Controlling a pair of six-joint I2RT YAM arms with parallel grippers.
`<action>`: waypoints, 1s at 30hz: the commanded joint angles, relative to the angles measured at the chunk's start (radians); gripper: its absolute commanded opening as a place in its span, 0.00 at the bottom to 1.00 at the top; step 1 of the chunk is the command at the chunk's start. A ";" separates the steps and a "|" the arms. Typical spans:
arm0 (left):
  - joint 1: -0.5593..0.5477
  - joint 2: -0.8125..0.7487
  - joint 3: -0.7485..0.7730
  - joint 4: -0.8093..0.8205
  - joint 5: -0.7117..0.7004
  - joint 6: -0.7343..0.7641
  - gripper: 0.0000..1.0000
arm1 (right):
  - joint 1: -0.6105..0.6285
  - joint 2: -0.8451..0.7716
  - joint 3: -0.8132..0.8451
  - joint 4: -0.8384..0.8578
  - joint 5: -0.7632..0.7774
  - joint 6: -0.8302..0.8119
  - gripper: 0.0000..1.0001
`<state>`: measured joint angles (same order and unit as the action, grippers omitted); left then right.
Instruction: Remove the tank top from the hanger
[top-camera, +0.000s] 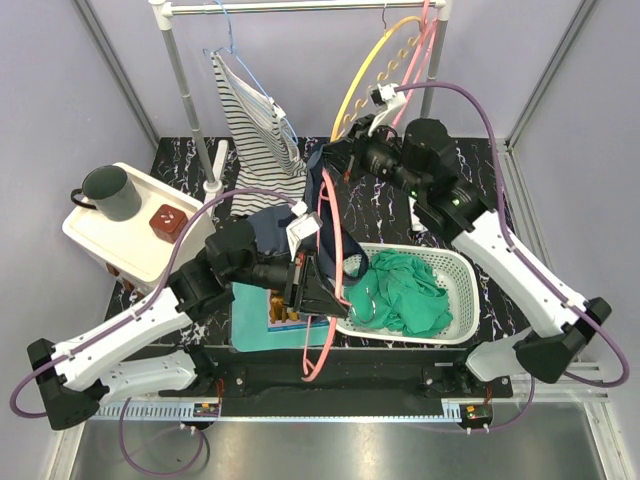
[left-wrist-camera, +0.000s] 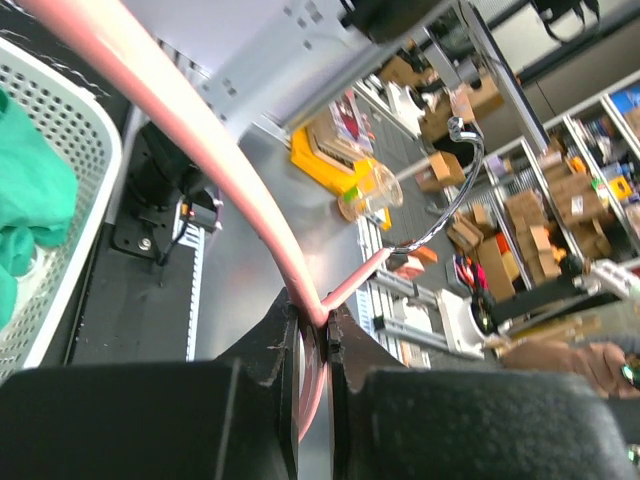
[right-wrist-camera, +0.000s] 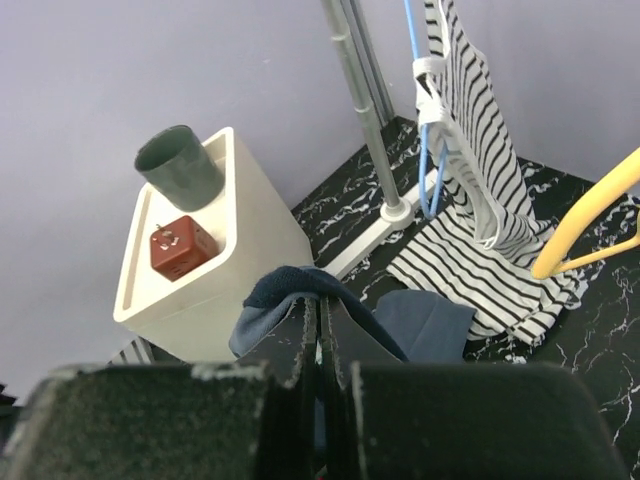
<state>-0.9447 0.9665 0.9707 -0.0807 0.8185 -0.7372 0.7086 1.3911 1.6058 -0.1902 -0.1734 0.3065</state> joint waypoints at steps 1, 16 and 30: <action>-0.005 -0.049 0.006 0.045 0.111 0.047 0.00 | -0.027 0.078 0.109 -0.022 0.018 0.000 0.00; -0.019 -0.241 0.207 -0.339 -0.564 0.266 0.00 | -0.040 0.005 -0.009 -0.034 -0.026 0.013 0.00; -0.019 -0.430 0.120 -0.346 -0.921 0.249 0.00 | -0.040 -0.201 0.333 -0.129 -0.009 -0.069 0.00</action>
<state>-0.9630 0.5274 1.1107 -0.4389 -0.0193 -0.5037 0.6720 1.2015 1.8042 -0.3458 -0.2028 0.2924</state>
